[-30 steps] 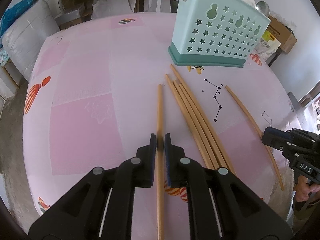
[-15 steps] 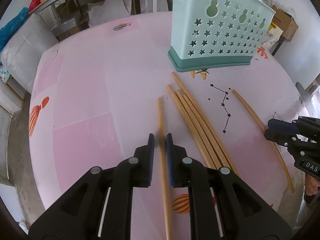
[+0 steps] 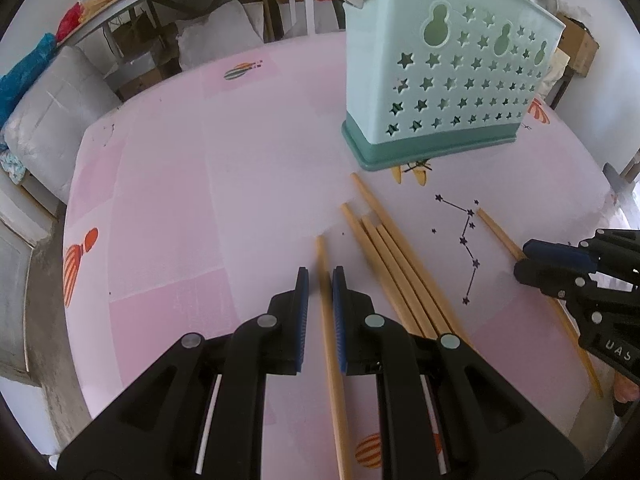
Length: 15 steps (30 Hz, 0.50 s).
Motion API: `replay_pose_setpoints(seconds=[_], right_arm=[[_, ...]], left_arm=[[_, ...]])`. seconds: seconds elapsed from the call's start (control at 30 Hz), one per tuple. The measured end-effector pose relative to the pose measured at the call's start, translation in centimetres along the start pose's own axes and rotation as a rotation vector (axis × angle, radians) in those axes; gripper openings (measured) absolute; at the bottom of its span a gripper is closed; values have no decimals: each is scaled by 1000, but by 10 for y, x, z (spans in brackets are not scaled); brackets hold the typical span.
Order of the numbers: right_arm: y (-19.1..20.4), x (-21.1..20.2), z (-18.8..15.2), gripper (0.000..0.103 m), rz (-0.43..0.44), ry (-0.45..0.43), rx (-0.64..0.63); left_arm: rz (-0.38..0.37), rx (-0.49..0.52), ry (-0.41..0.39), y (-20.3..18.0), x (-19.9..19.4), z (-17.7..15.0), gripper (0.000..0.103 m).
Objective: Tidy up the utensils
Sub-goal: 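Lift the held chopsticks with both tools toward the green holder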
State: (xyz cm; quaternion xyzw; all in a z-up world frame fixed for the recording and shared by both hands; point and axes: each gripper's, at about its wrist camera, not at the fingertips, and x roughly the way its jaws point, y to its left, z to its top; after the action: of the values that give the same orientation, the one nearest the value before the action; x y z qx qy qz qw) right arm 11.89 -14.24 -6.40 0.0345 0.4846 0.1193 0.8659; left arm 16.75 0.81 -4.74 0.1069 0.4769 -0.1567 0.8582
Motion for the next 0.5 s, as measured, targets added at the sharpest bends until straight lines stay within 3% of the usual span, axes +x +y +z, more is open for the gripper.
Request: replay_pose_setpoints(seconds=[0.23,0.5], right_arm=[[-6,-2,-3,7,10,-9,26],[-17,-15,-18,7,16,-1,70]], left_arm=[[29,42,-26,-9,-1,-2,5],[26,7,-15,-6,-9,-14,4]])
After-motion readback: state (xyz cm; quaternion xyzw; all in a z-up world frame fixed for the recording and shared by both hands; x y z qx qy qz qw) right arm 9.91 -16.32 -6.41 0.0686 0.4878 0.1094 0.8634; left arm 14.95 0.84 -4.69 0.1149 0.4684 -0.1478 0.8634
